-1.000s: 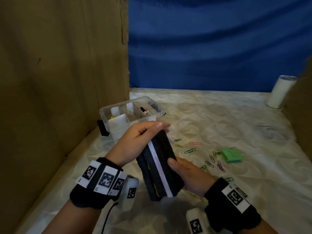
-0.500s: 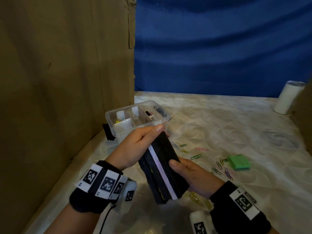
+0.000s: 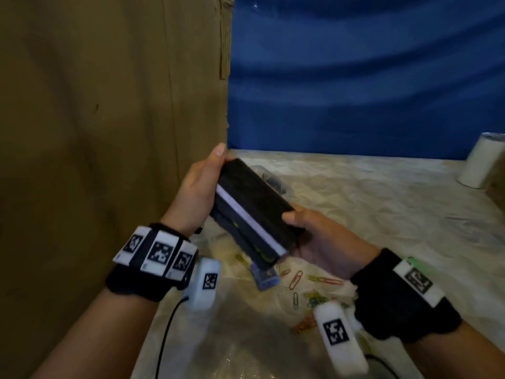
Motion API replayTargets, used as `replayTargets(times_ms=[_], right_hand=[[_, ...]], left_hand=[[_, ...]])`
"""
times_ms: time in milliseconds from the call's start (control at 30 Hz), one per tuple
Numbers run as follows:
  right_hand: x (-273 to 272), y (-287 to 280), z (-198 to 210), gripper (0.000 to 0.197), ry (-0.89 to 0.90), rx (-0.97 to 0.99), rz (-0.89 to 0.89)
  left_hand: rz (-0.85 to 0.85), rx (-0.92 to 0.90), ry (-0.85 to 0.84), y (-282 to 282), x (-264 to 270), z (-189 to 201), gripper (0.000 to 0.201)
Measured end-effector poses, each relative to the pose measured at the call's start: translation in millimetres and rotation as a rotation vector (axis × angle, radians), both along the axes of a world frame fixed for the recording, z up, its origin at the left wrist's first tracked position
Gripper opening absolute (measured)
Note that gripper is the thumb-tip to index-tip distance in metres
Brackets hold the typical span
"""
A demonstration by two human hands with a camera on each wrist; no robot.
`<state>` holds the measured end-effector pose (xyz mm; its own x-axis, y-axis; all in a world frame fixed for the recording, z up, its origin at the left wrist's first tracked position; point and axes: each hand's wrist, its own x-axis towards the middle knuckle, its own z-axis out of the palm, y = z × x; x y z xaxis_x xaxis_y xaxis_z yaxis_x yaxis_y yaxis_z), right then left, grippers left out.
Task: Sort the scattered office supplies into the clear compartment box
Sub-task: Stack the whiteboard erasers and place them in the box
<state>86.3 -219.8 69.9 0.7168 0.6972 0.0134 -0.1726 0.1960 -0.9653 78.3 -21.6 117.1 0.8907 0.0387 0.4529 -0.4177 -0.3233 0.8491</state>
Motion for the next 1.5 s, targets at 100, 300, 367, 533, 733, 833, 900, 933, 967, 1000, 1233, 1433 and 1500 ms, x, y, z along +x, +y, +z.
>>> replayTargets(times_ms=[100,300,367,533,733,833,900,933,967,1000,1233,1433,1500], right_hand=[[26,12,23,0.019,-0.167,-0.076,-0.22],[85,45,32,0.041,-0.682,-0.558,-0.512],[96,59,28,0.048,-0.759,-0.765,-0.554],[109,84,19,0.059,-0.962,-1.228,-0.533],[116,100,0,0.06,-1.173,-1.338,-0.498],[118,104,-12,0.059,-1.192,-1.319,-0.518],[119,104,-19,0.059,-1.189,-1.298,-0.519],[119,103,-21,0.059,-1.189,-1.284,-0.522],[119,103,-23,0.059,-1.186,-1.269,-0.526],[119,103,-24,0.06,-1.18,-1.256,-0.525],[118,101,-27,0.063,-1.141,-1.179,-0.521],[121,98,-25,0.065,-1.109,-1.151,-0.521],[123,99,-22,0.065,-1.113,-1.139,-0.517]], left_hand=[[0.024,0.041,0.018,14,33,15,0.049],[0.095,0.404,0.197,43,107,14,0.029],[0.124,0.567,0.291,48,123,9,0.029],[0.158,0.606,0.536,69,155,-13,0.027],[0.153,0.75,0.545,76,177,-27,0.016],[0.166,0.915,0.576,75,184,-28,0.014],[0.164,0.983,0.577,76,190,-30,0.013],[0.163,1.01,0.571,77,192,-31,0.012],[0.161,1.035,0.562,77,193,-31,0.011],[0.16,1.052,0.554,77,194,-32,0.011],[0.175,1.176,0.565,78,198,-35,0.025],[0.147,1.22,0.547,78,202,-33,0.029],[0.145,1.214,0.548,79,203,-33,0.031]])
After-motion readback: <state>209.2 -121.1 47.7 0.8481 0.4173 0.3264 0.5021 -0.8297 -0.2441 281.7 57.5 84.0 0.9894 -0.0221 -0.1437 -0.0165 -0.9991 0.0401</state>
